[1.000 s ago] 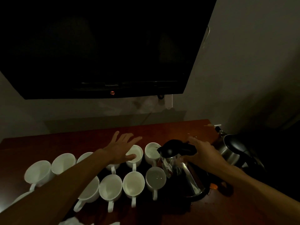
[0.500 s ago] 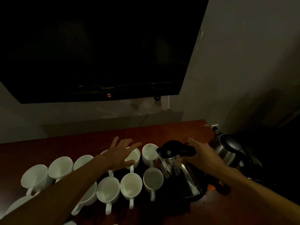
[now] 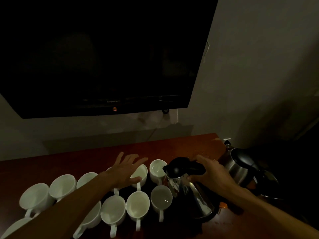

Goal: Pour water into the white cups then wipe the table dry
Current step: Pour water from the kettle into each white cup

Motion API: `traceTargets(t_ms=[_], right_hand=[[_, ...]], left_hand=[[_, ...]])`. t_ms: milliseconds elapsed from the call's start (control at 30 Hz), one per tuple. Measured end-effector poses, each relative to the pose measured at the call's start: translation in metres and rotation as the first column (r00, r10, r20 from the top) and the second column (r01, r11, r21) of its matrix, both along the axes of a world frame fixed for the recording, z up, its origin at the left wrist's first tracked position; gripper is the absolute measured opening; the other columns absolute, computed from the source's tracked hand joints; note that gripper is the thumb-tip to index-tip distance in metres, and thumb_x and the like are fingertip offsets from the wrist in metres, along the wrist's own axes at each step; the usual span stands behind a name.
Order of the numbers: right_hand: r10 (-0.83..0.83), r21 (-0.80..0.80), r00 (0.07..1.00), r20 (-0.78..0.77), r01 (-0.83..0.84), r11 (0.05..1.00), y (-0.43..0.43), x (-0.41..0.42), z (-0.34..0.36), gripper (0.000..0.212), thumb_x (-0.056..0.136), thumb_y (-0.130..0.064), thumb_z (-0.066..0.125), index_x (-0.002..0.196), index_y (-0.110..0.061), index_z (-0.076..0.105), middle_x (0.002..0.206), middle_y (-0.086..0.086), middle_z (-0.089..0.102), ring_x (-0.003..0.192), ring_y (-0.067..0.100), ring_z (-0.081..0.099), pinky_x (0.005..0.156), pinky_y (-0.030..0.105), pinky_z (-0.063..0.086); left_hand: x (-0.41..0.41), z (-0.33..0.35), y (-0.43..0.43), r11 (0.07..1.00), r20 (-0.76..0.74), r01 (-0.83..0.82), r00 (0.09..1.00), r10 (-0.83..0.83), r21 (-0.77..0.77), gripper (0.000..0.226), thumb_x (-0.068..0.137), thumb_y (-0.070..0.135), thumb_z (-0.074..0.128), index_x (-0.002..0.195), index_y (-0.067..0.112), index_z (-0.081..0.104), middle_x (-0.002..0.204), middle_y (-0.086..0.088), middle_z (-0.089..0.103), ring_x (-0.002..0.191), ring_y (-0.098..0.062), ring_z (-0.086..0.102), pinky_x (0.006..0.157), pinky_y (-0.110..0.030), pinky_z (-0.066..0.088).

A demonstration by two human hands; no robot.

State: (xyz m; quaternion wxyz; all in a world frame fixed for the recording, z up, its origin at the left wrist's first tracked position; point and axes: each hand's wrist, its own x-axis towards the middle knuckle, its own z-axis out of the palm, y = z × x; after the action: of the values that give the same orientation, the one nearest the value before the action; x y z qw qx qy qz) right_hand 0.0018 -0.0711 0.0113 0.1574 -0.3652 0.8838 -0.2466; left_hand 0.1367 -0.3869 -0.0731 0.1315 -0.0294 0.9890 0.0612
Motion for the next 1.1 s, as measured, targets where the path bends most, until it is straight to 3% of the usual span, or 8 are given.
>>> traceTargets(t_ms=[267,433,533,633,733,867,1033,1100], right_hand=[[-0.045,-0.070,0.998,0.050,0.049,0.996,0.013,0.008,-0.006,0.057,0.075,-0.039,0.078,0.125,-0.032,0.052,0.106,-0.014,0.068,0.082,0.001,0.069,0.077,0.032,0.061],[-0.062,-0.170,0.995,0.083,0.075,0.983,0.020,0.013,-0.013,0.060,0.073,-0.037,0.080,0.126,-0.036,0.052,0.117,-0.011,0.066,0.097,0.008,0.069,0.088,0.036,0.059],[-0.074,-0.219,0.992,0.098,0.094,0.971,0.023,0.015,-0.016,0.056,0.071,-0.037,0.079,0.115,-0.051,0.047,0.112,-0.019,0.063,0.098,-0.007,0.064,0.083,0.019,0.057],[-0.090,-0.245,0.990,0.104,0.113,0.963,0.027,0.017,-0.015,0.057,0.066,-0.046,0.075,0.116,-0.052,0.047,0.108,-0.028,0.060,0.099,-0.024,0.054,0.073,0.004,0.048],[-0.108,-0.258,0.988,0.107,0.132,0.957,0.033,0.015,-0.012,0.061,0.064,-0.048,0.077,0.118,-0.050,0.049,0.106,-0.030,0.059,0.097,-0.026,0.051,0.077,0.007,0.046],[-0.104,-0.253,0.992,0.072,0.119,0.960,0.047,0.017,-0.008,0.063,0.070,-0.037,0.082,0.127,-0.036,0.055,0.113,-0.024,0.060,0.106,-0.006,0.057,0.094,0.023,0.050],[-0.111,-0.308,0.992,0.055,0.123,0.943,0.066,0.034,0.001,0.057,0.072,-0.028,0.084,0.123,-0.033,0.057,0.112,-0.017,0.065,0.106,0.002,0.063,0.091,0.032,0.057],[-0.118,-0.314,0.991,0.057,0.130,0.940,0.074,0.040,0.002,0.056,0.071,-0.033,0.083,0.121,-0.034,0.057,0.109,-0.017,0.065,0.102,0.000,0.064,0.086,0.027,0.058]], left_hand=[[0.002,0.005,0.004,1.000,-0.017,-0.019,1.000,0.019,0.004,0.083,0.096,0.059,0.049,0.156,0.042,-0.006,0.166,-0.004,0.007,0.153,-0.022,0.001,0.118,-0.055,-0.013],[0.008,0.007,0.006,0.999,-0.014,-0.029,1.000,0.028,-0.025,0.083,0.096,0.060,0.047,0.156,0.042,-0.007,0.166,-0.004,0.006,0.153,-0.022,0.000,0.118,-0.055,-0.013],[0.012,0.009,0.004,0.999,-0.030,-0.040,0.999,0.038,-0.037,0.082,0.096,0.062,0.046,0.156,0.042,-0.007,0.166,-0.003,0.007,0.153,-0.021,0.001,0.117,-0.055,-0.014],[0.016,0.010,0.004,0.997,-0.031,-0.058,0.998,0.056,-0.052,0.083,0.095,0.063,0.045,0.156,0.043,-0.007,0.166,-0.003,0.007,0.153,-0.021,0.001,0.115,-0.055,-0.017],[0.019,0.012,0.005,0.996,-0.040,-0.068,0.997,0.065,-0.060,0.082,0.095,0.064,0.045,0.155,0.044,-0.008,0.166,-0.002,0.007,0.153,-0.021,0.000,0.115,-0.054,-0.018],[0.023,0.021,0.017,0.995,-0.053,-0.087,0.995,0.085,-0.050,0.082,0.096,0.062,0.046,0.156,0.043,-0.007,0.166,-0.003,0.007,0.153,-0.021,0.000,0.115,-0.054,-0.017],[0.038,0.036,0.034,0.994,-0.043,-0.091,0.995,0.088,-0.062,0.080,0.098,0.059,0.044,0.157,0.040,-0.007,0.166,-0.005,0.006,0.153,-0.021,0.000,0.117,-0.056,-0.013],[0.044,0.039,0.039,0.994,-0.056,-0.088,0.995,0.084,-0.071,0.079,0.099,0.060,0.042,0.157,0.039,-0.008,0.166,-0.004,0.006,0.153,-0.021,0.000,0.118,-0.056,-0.012]])
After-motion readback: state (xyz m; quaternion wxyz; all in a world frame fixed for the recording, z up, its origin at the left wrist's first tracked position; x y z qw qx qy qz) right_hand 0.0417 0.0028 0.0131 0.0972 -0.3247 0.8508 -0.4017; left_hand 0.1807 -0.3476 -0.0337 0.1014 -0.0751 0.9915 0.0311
